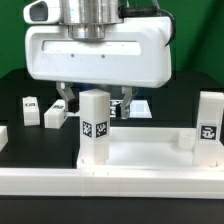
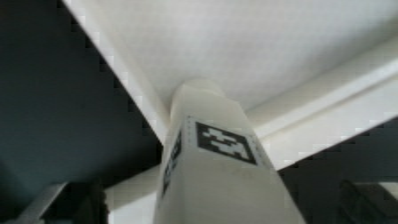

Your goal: Assemble desk

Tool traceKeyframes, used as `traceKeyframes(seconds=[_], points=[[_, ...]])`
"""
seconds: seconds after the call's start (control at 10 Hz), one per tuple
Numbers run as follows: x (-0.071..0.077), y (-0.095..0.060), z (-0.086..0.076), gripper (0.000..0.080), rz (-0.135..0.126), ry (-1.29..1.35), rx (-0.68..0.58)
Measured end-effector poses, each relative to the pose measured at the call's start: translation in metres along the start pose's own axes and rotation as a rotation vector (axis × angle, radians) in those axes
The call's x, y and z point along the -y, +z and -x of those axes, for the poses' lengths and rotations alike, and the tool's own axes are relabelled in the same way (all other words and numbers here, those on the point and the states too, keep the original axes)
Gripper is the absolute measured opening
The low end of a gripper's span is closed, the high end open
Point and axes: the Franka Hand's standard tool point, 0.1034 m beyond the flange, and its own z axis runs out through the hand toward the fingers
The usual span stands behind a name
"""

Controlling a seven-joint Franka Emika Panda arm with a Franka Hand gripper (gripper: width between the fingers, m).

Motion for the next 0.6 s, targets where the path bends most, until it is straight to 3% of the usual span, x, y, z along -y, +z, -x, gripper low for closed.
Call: traceKeyframes(seconds=[0.6], points=[[0.0025,-0.0014,-0.0039,0.0649,0.025,-0.543,-0.034]])
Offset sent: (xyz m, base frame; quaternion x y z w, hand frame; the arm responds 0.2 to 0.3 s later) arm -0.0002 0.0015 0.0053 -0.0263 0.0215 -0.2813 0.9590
